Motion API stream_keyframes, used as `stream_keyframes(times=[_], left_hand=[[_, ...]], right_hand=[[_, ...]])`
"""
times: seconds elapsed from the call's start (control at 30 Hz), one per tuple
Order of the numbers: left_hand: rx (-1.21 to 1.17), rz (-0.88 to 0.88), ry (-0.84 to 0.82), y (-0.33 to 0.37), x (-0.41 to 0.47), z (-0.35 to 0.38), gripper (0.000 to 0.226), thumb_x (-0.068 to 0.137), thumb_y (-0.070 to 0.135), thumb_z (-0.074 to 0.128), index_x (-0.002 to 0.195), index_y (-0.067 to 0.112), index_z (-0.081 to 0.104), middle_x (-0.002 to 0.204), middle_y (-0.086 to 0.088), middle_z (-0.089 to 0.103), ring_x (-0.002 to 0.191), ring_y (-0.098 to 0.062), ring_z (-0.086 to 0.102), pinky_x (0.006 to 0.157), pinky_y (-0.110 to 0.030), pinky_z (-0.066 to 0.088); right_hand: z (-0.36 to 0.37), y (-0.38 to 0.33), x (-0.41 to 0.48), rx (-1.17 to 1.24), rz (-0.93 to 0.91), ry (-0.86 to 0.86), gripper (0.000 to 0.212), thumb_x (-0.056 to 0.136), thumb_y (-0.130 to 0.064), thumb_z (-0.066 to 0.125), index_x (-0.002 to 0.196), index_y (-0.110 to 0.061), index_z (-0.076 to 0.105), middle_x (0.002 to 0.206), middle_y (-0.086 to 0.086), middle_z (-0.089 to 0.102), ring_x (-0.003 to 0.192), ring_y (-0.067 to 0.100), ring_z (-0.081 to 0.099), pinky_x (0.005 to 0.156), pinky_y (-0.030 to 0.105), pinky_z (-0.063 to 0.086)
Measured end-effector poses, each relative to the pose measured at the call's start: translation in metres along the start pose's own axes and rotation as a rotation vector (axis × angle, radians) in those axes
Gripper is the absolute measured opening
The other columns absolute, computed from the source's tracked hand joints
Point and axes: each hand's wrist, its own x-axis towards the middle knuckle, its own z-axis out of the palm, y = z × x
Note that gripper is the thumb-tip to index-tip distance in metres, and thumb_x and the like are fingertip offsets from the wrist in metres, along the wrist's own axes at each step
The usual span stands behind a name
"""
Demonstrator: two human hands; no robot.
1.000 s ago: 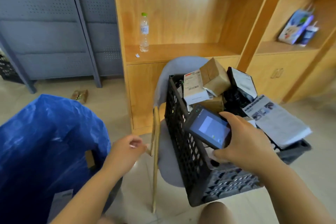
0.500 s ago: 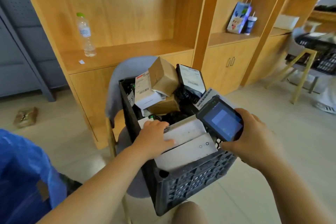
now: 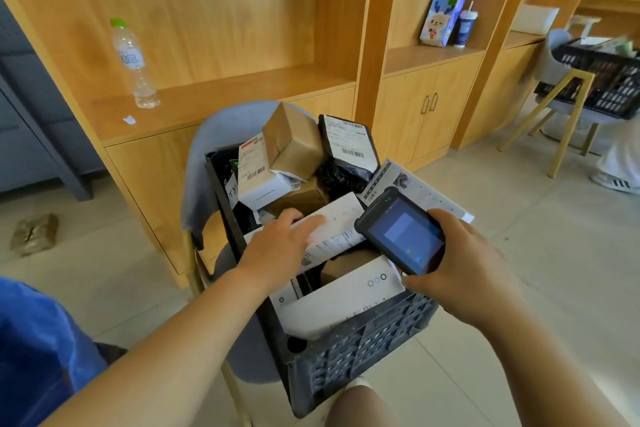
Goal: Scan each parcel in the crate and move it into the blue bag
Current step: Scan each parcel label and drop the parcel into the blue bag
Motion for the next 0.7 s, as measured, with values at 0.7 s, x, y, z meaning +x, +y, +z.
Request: stream_keyframes(times=[0.7], left_hand=[[-0.918,-0.480,0.411,-0.030,-0.048,-0.054,0.038,0.080,0.022,0.075,0.108,0.033,0.051,0.108,0.017,0.062,0.097,-0.007,0.064,0.073,-0.027,0.054]], right_hand=[[-0.004,-0.038,-0.005,0.031,-0.064,0.088,0.087,0.054,-0.045,0.075,0.129,-0.031,0.033,0.099,-0.010,0.046,0.084,0.016,0.048,0.070,0.040,0.049]])
